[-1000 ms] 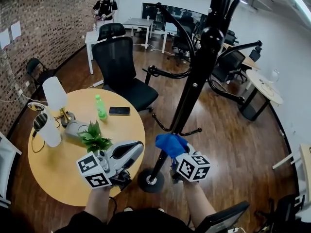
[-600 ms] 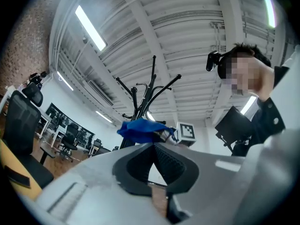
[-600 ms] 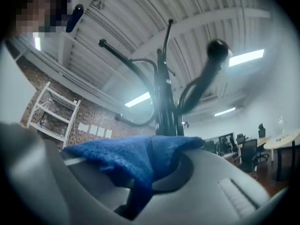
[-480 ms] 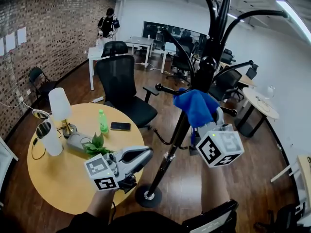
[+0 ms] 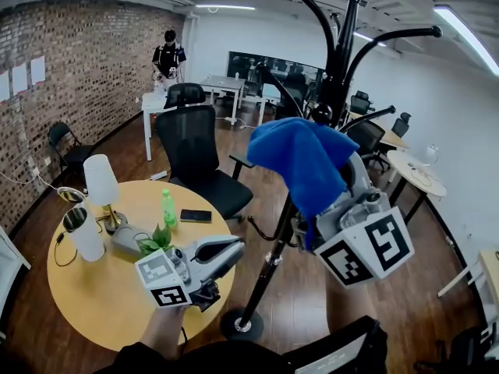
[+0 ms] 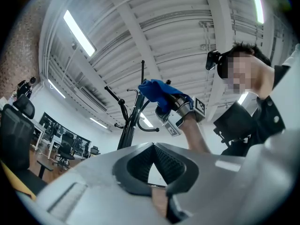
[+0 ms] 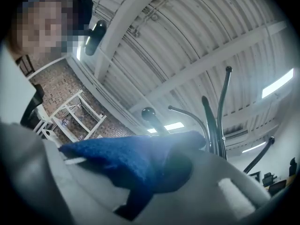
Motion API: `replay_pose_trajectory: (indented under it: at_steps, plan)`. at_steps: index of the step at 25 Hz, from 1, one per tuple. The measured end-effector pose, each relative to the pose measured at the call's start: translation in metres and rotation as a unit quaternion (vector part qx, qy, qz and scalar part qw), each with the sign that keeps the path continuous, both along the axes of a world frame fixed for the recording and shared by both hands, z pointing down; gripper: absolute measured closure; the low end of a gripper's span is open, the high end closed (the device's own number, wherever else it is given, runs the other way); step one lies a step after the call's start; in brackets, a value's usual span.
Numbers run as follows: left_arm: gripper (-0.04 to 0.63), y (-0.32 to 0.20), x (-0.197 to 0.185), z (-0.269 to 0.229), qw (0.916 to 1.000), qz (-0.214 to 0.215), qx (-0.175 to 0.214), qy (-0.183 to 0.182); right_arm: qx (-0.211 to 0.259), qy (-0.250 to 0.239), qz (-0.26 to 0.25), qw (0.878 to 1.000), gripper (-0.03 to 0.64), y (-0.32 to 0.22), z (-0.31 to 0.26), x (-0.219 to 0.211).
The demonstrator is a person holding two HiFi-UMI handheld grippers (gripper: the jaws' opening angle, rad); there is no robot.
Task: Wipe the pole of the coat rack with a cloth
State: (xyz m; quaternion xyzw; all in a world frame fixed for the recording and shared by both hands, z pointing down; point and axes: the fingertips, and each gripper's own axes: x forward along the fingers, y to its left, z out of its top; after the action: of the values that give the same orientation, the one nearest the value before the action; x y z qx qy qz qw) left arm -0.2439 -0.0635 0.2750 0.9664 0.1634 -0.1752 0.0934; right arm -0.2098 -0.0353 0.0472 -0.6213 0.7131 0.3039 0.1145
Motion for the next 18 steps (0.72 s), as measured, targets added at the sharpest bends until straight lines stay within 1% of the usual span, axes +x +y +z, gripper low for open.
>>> replay_pose_trajectory:
  at_steps: [3, 4, 5, 7, 9, 11, 12, 16, 18]
  plan:
    - [0.594, 0.002, -0.002, 0.000, 1.0000, -0.001, -0.005, 0.002, 0.001, 0.015, 0.013, 1.000, 0.592, 0.000, 0.002, 0.003]
    - [0.594, 0.002, -0.003, 0.001, 1.0000, -0.001, -0.007, 0.002, -0.003, 0.007, 0.021, 1.000, 0.592, -0.002, 0.007, 0.012]
    - [0.594, 0.002, -0.003, 0.003, 0.9999, -0.002, -0.010, 0.001, -0.011, -0.011, 0.029, 0.999, 0.592, -0.007, 0.013, 0.025]
    - [0.594, 0.003, -0.003, 0.006, 0.9999, -0.001, -0.014, -0.002, -0.032, -0.064, 0.055, 0.996, 0.592, -0.019, 0.031, 0.061]
    - [0.594, 0.005, -0.003, 0.012, 0.9997, 0.004, -0.022, -0.009, -0.060, -0.119, 0.083, 0.988, 0.592, -0.031, 0.060, 0.098]
    - [0.594, 0.008, -0.003, 0.021, 0.9992, 0.008, -0.033, -0.019, -0.089, -0.170, 0.085, 0.978, 0.592, -0.036, 0.099, 0.119]
    - [0.594, 0.009, -0.001, 0.026, 0.9989, 0.010, -0.038, -0.024, -0.102, -0.185, 0.084, 0.974, 0.592, -0.037, 0.119, 0.124]
    - [0.594, 0.005, 0.010, 0.040, 0.9974, 0.014, -0.057, -0.041, -0.147, -0.202, 0.091, 0.964, 0.592, -0.039, 0.186, 0.131]
    - [0.594, 0.003, 0.014, 0.046, 0.9964, 0.017, -0.068, -0.049, -0.178, -0.219, 0.089, 0.955, 0.592, -0.040, 0.223, 0.132]
